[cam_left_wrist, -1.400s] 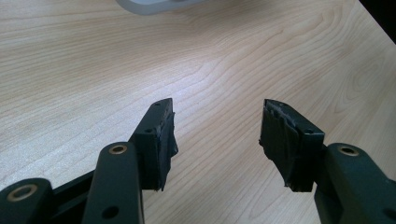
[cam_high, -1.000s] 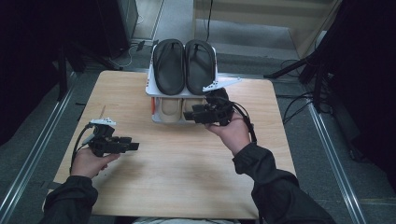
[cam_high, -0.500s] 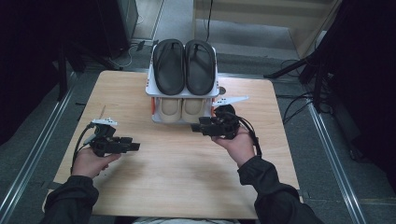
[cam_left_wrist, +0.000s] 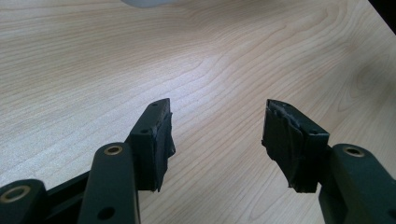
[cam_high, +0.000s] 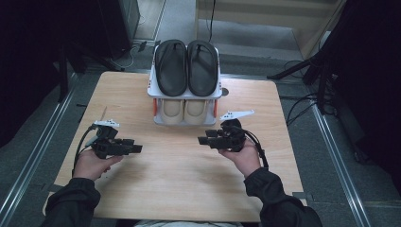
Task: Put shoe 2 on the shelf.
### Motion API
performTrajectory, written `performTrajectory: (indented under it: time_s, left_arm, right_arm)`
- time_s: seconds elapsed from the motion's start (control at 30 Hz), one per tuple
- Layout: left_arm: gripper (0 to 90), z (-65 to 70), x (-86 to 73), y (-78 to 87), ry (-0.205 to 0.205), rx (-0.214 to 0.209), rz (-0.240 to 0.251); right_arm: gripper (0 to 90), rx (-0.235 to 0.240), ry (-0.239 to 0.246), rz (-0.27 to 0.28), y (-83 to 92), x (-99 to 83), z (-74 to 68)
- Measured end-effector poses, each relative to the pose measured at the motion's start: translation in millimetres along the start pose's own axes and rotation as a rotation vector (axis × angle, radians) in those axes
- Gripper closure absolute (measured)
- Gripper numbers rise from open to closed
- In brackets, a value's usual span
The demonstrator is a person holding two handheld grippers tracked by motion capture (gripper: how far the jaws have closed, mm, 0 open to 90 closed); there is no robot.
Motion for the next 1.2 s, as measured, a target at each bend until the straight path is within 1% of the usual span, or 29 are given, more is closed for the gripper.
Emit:
performTrajectory:
  time_s: [0.07,0.17,0.27,0.4,0.5,0.57,0.6,0.67,0.7,0.8,0.87,0.93,1.07,1.17,1.2]
  left_arm:
    - [42.6,0.3,0.0,-0.6,0.002,-0.002,-0.001]
    - [42.4,0.3,-0.3,-1.6,0.003,0.001,-0.005]
    - [42.2,1.3,-0.8,-2.6,0.000,0.003,-0.012]
    - [41.9,2.5,-0.4,-4.2,0.002,-0.004,-0.014]
    - [41.4,2.8,0.5,-5.5,-0.003,-0.002,-0.019]
    - [41.2,3.7,0.9,-5.7,-0.005,-0.002,-0.021]
    - [41.1,4.6,0.9,-5.3,-0.006,-0.002,-0.022]
    - [41.0,7.4,1.4,-4.4,-0.017,-0.009,-0.017]
    - [40.9,8.5,2.3,-4.3,-0.019,-0.006,-0.012]
    - [40.5,11.8,3.9,-4.1,-0.027,-0.015,-0.007]
    - [40.4,11.7,5.0,-4.7,-0.033,-0.013,-0.010]
    - [40.3,11.9,5.7,-5.7,-0.031,-0.020,-0.017]
    - [40.1,11.4,7.7,-8.1,-0.032,-0.018,-0.022]
    - [40.1,11.1,8.5,-10.3,-0.036,-0.017,-0.031]
    - [40.1,11.7,8.8,-11.0,-0.032,-0.018,-0.030]
  right_arm:
    - [50.5,-0.004,-0.006,-0.005,-0.4,-5.9,2.9]
    - [50.3,-0.010,-0.009,0.009,0.4,-12.5,8.1]
    - [50.0,0.006,-0.030,0.022,2.5,-19.1,11.6]
    - [49.9,-0.031,-0.012,0.033,6.5,-25.7,18.7]
    - [49.9,-0.041,-0.027,0.028,8.2,-29.9,24.2]
    - [49.9,-0.051,-0.030,0.038,8.7,-32.3,28.1]
    - [49.9,-0.061,-0.020,0.036,8.5,-33.9,31.0]
    - [49.9,-0.079,-0.022,0.030,9.2,-37.5,35.5]
    - [49.9,-0.087,-0.026,0.024,9.9,-38.6,37.9]
    - [49.9,-0.092,-0.023,0.051,14.5,-36.5,42.6]
    - [49.9,-0.113,-0.010,0.051,17.5,-36.7,46.5]
    - [49.9,-0.133,-0.011,0.052,19.9,-37.4,51.4]
    - [49.6,-0.134,-0.037,0.061,23.7,-37.8,57.2]
    - [49.4,-0.134,-0.045,0.067,26.7,-38.0,59.2]
    - [49.4,-0.130,-0.046,0.069,27.4,-38.2,59.6]
Point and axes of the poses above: each handheld gripper's, and its own axes: y roughly backward along the jaws, x roughly out of its top, z roughly to its right, the point moved 8 cm from there along -y, roughly forward along the jaws, and after that the axes turned 3 degrees about -x, right-handed, at the moved point
